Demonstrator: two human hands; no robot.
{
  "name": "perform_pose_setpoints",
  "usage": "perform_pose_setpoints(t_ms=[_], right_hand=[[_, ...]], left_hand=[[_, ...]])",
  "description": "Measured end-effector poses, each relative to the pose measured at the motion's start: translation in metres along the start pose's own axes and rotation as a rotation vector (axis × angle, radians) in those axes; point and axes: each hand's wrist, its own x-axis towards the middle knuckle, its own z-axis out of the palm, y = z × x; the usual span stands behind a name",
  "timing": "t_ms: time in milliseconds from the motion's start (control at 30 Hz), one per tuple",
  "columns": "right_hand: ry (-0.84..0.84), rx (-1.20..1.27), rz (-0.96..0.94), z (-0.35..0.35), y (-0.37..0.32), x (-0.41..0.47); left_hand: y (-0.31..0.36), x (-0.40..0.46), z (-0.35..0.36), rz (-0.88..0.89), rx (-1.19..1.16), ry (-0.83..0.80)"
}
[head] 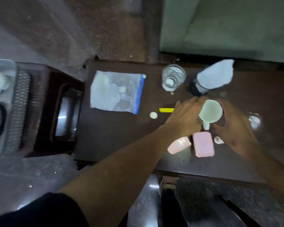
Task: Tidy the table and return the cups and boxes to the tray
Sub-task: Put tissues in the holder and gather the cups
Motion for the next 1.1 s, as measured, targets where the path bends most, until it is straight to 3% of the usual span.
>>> perform_pose_setpoints(t_ms=[167,400,600,733,800,1100], right_hand=[[-0.072,0.049,-0.149,0.045,-0.099,0.028],[-0.135,-0.026,-0.354,0.164,-0.293,0.086],[-0.181,0.088,-0.54,0.252,-0.447,0.11],[-0.176,0.056,-0.553,0.273,-0.473,0.121],[-0.233,-0.018,-0.562,0.339,-0.523,0.126],[-0.133,-0.349,-0.633,0.372,-0.525,0.132]], left_hand=[[-0.072,-0.041,-0.086,0.041,0.153,0.067],[-0.208,-0.142,-0.249,-0.122,0.241,0.187],[-0.299,-0.227,-0.364,-0.287,0.339,0.298],[-0.31,-0.23,-0.387,-0.314,0.443,0.26],[-0.383,-0.26,-0.409,-0.396,0.458,0.238],[-0.406,-0.244,-0.396,-0.488,0.785,0.021]])
